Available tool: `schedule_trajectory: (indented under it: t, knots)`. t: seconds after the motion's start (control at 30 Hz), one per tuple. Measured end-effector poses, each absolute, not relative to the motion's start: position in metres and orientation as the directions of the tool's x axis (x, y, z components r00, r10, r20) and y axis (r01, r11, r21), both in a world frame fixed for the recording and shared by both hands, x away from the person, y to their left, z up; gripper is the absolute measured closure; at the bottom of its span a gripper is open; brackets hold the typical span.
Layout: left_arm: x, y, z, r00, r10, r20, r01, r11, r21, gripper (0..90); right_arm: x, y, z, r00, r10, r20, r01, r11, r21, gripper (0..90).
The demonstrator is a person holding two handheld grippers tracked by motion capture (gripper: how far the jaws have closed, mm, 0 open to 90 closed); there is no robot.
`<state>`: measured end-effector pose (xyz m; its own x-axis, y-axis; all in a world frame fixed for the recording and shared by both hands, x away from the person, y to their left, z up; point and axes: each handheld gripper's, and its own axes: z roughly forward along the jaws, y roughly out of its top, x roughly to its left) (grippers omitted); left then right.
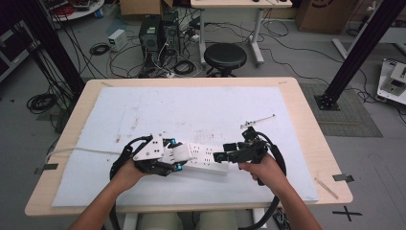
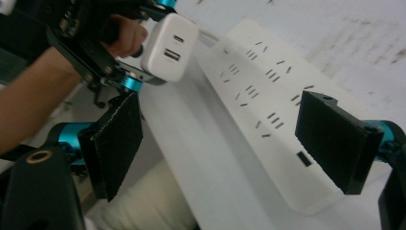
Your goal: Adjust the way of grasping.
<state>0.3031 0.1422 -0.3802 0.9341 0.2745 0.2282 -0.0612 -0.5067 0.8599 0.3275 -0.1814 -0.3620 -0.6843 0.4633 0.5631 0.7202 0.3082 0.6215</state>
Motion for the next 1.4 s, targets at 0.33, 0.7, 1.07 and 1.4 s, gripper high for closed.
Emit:
schedule_trajectory:
  t: [0.33,0.7,1.07,1.4]
  knots:
    - [0.3,0.119,-0.384,0.942,0.219,0.253,-0.106,-0.522,0.846,42.5,0.33,-0.172,-0.364,-0.647,0.418,0.638,0.761,0.291,0.58,17.0]
    - [0.298,0.111,-0.384,0.941,0.22,0.258,-0.113,-0.513,0.851,42.5,0.335,-0.16,-0.368,-0.598,0.405,0.691,0.801,0.287,0.525,16.9]
    - [0.298,0.102,-0.382,0.945,0.206,0.253,-0.123,-0.494,0.861,42.5,0.342,-0.146,-0.375,-0.564,0.383,0.731,0.825,0.306,0.476,25.3]
    - [0.296,0.1,-0.381,0.946,0.195,0.258,-0.135,-0.488,0.863,42.5,0.346,-0.135,-0.384,-0.542,0.335,0.771,0.834,0.332,0.442,44.8]
